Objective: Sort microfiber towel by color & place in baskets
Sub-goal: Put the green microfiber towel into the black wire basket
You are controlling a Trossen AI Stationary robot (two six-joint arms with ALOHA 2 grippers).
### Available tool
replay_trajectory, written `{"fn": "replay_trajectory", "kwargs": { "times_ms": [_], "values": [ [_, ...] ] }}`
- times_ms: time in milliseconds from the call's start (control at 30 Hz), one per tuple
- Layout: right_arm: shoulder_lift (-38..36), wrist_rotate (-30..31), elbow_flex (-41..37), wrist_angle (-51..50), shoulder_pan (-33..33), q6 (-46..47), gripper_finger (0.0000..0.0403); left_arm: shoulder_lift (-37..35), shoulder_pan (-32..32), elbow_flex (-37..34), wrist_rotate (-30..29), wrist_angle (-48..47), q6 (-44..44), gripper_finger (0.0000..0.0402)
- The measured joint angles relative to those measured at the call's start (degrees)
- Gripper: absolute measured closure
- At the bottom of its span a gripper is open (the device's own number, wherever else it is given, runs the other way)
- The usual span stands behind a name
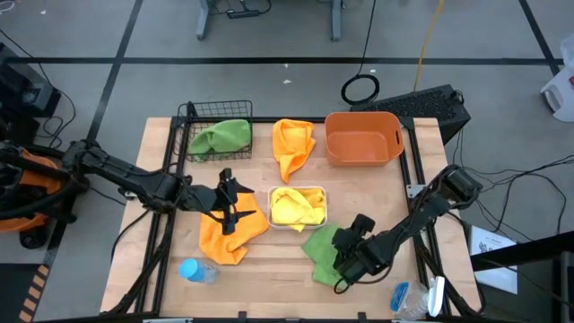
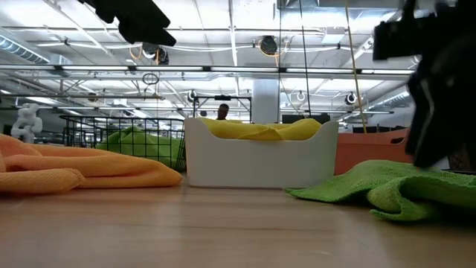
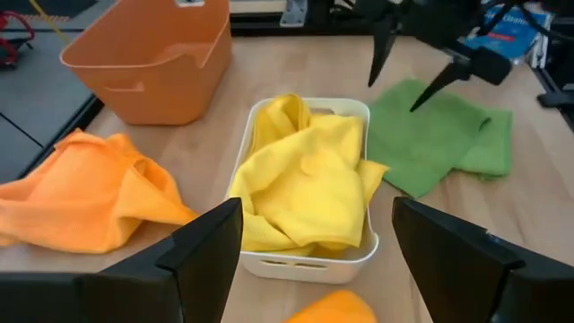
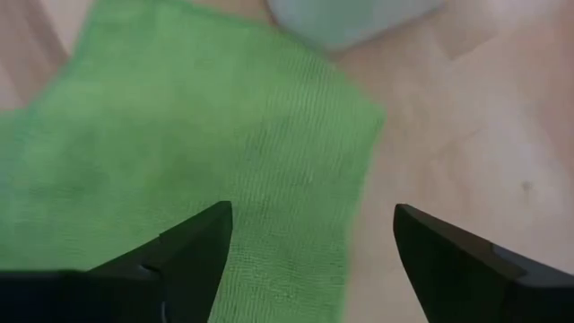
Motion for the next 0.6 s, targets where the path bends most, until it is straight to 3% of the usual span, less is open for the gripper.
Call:
{"fn": "replay_trajectory", "kwargs": {
  "times_ms": [333, 433, 600],
  "values": [
    [-1.23, -6.09, -12.77, 19.37, -1.82, 5.89, 0.0125, 1.17, -0.34, 0.02, 0.0, -0.13, 0.04, 0.0111],
    [-1.1, -6.31, -14.01, 23.86, -1.72, 6.41, 0.0172, 1.15, -0.34, 0.02, -0.02, 0.12, 0.02, 0.0111],
    [-1.28, -6.6, -14.07, 25.7, -1.26, 7.84, 0.0302, 1.15, -0.34, 0.02, -0.02, 0.17, -0.15, 0.0111]
  ]
}}
